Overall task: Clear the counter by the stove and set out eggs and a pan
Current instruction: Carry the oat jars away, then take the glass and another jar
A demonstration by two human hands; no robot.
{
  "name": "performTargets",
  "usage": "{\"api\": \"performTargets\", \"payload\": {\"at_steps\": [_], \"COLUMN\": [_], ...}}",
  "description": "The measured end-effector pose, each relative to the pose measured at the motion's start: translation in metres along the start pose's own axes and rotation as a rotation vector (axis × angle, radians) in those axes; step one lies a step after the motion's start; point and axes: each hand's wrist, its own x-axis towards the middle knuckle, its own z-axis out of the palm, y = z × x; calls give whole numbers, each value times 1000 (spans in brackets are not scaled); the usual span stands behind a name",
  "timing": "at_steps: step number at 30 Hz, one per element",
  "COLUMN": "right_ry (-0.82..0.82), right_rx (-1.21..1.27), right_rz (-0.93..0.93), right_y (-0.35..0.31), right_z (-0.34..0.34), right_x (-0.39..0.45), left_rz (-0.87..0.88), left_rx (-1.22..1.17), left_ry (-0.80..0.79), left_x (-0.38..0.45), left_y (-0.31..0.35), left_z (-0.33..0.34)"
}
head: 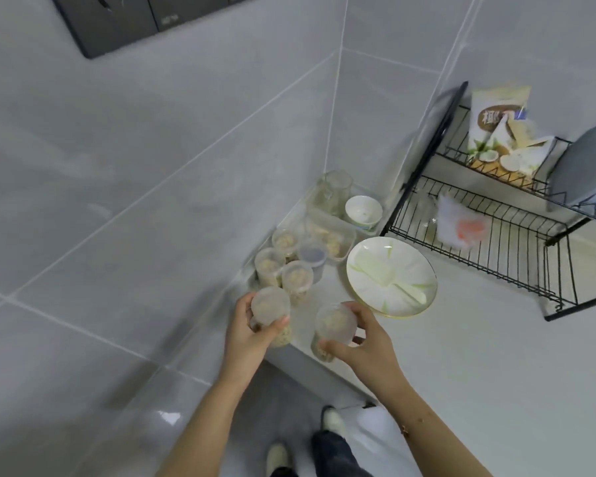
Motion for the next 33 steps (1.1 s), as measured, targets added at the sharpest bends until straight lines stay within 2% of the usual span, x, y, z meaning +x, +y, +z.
{"api": "performTargets", "payload": {"at_steps": [4, 9, 15, 22, 26, 30, 33], "right_ry": [-77, -96, 22, 18, 15, 5, 13], "right_rx": [-70, -76, -23, 14, 37, 185, 521], "right_rz": [-29, -40, -44, -14, 38, 217, 524], "right_y": [9, 18, 28, 36, 35, 33, 33], "right_z": [19, 44, 69, 91, 96, 97, 94], "right_x": [30, 52, 64, 68, 68, 68, 70], "left_rz": [40, 41, 38, 3, -35, -199, -406], "left_rx": [122, 205, 166, 101, 116, -41, -358], "left_ry": [49, 75, 113, 144, 101, 164, 189], "left_x": [21, 36, 49, 61, 59, 45, 33], "left_y": [-14, -30, -40, -35, -28, -29, -29], "left_z": [-4, -10, -9, -14, -19, -19, -14]}}
